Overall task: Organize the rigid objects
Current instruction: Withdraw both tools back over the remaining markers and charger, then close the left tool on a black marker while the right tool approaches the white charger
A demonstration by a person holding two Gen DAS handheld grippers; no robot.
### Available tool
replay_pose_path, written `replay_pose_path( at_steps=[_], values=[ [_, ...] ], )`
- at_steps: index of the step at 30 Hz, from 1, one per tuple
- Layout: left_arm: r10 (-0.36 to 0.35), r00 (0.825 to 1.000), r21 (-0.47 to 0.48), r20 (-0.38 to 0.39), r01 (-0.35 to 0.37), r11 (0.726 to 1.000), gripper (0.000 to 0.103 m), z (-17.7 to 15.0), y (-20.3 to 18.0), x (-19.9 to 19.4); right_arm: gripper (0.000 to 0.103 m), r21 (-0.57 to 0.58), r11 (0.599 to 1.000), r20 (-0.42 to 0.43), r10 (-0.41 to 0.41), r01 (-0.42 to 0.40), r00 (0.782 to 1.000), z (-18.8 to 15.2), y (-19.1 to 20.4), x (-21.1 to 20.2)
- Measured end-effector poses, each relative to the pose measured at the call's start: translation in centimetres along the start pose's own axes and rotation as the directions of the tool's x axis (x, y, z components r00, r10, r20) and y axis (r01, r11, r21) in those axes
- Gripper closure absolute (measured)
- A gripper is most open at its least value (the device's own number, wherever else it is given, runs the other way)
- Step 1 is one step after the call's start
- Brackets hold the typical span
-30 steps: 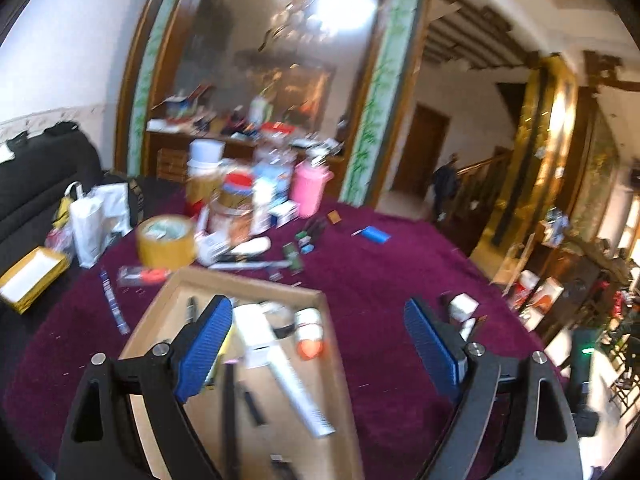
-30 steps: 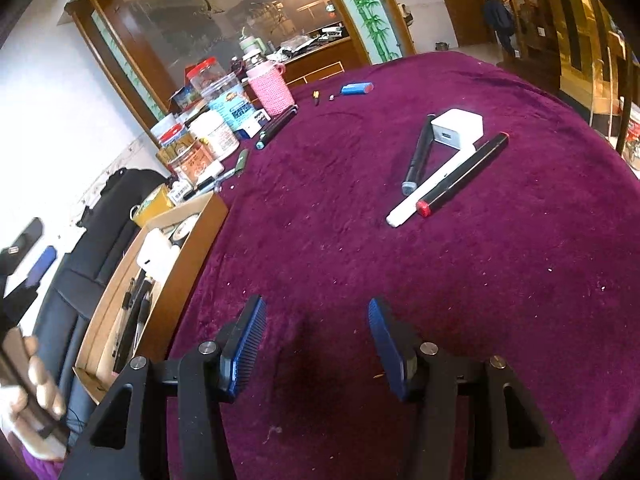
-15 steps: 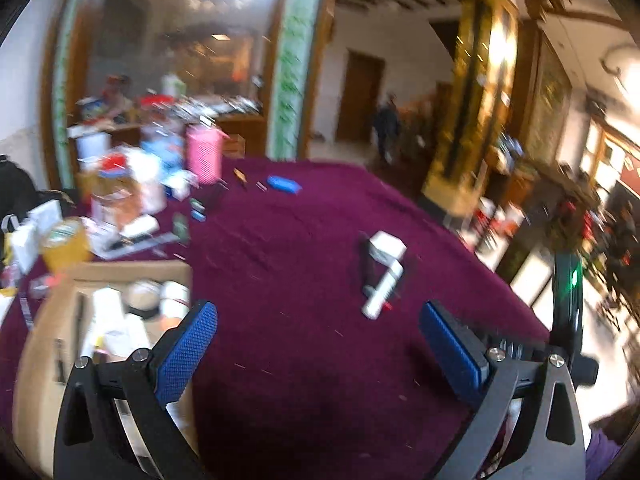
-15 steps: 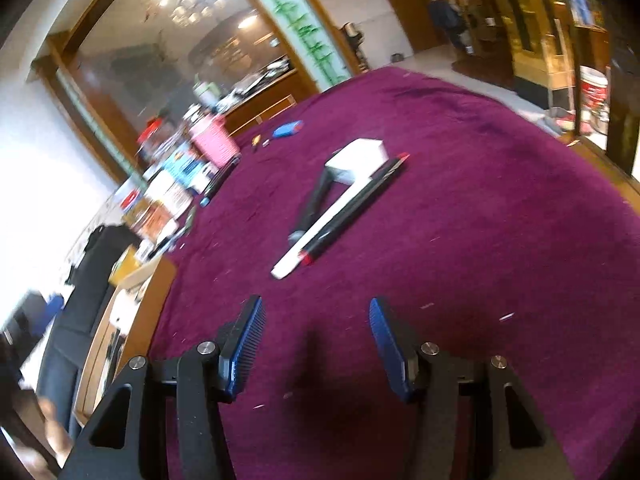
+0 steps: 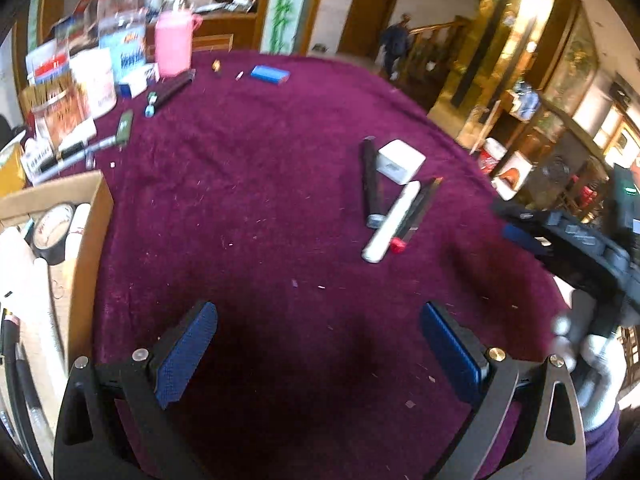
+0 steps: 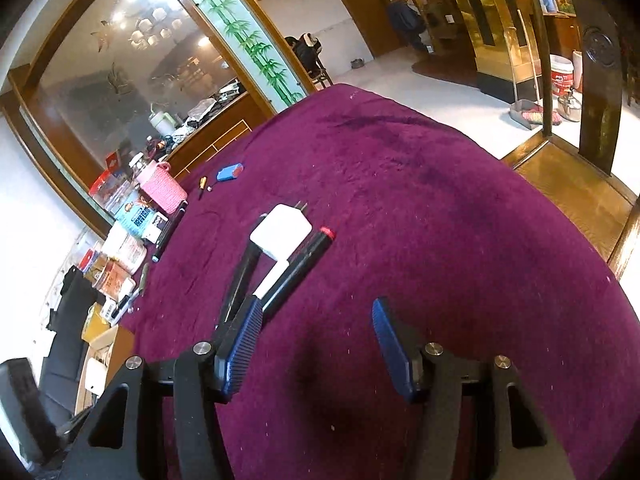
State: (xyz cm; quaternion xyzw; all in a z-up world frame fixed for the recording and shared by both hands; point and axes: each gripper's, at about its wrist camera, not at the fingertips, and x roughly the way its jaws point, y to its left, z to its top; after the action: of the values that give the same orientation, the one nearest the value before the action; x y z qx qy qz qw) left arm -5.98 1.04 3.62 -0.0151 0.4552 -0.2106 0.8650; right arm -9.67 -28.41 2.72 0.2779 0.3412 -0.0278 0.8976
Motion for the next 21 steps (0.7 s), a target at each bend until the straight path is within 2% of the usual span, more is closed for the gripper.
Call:
replay_pose_path(
  at_steps=[3, 4, 5, 6, 7, 9, 12, 14, 18, 21],
  values=[
    [0.036, 0.998, -0.028, -0.047, -0.038, 0.999, 0.002, 0.1, 0.6, 1.8, 0.041, -0.060, 0.997, 0.066, -0.034, 0.038, 0.997, 0.5, 0.8, -0.9],
    [0.049, 0.997, -0.040, -0.066, -0.051, 0.998, 0.002, -0.1, 0.9, 2.5, 0.036, -0.092, 0.994, 0.108, -0.056, 0.066, 0.993, 0.6, 1.2, -1.5],
    [0.053, 0.995, -0.047, -0.080, -0.057, 0.997, 0.002, -0.3, 1.2, 3.0, 0.022, -0.115, 0.989, 0.155, -0.077, 0.096, 0.985, 0.8, 1.5, -2.0],
    [0.062, 0.996, -0.033, -0.061, -0.064, 0.997, 0.001, -0.4, 1.0, 2.9, 0.014, -0.120, 0.986, 0.197, -0.093, 0.118, 0.976, 1.0, 1.6, -2.3],
    [0.080, 0.995, -0.015, -0.062, -0.081, 0.997, 0.001, -0.6, 0.7, 3.1, 0.001, -0.106, 0.985, 0.254, -0.107, 0.138, 0.961, 1.1, 1.5, -2.8],
    [0.105, 0.992, 0.011, -0.067, -0.105, 0.994, 0.001, -0.6, 0.3, 3.2, 0.000, -0.041, 0.990, 0.313, -0.114, 0.134, 0.943, 1.6, 0.6, -3.0],
    [0.149, 0.985, 0.063, -0.087, -0.144, 0.988, 0.001, -0.7, -0.4, 3.6, 0.000, 0.030, 0.993, 0.199, -0.115, 0.111, 0.973, 4.0, -1.1, -0.4],
    [0.193, 0.976, 0.112, -0.101, -0.181, 0.977, 0.000, -0.9, -1.1, 4.1, 0.000, 0.042, 0.990, 0.194, -0.137, 0.131, 0.971, 5.2, -1.5, 0.9],
    [0.187, 0.977, 0.107, -0.103, -0.176, 0.979, 0.000, -1.0, -0.8, 4.0, 0.000, 0.017, 0.983, 0.225, -0.183, 0.184, 0.957, 6.9, -1.4, 2.8],
    [0.181, 0.974, 0.119, -0.136, -0.166, 0.979, 0.000, -0.7, -0.8, 4.1, 0.000, 0.010, 0.987, 0.194, -0.159, 0.160, 0.968, 6.7, -1.7, 3.3]
  ],
)
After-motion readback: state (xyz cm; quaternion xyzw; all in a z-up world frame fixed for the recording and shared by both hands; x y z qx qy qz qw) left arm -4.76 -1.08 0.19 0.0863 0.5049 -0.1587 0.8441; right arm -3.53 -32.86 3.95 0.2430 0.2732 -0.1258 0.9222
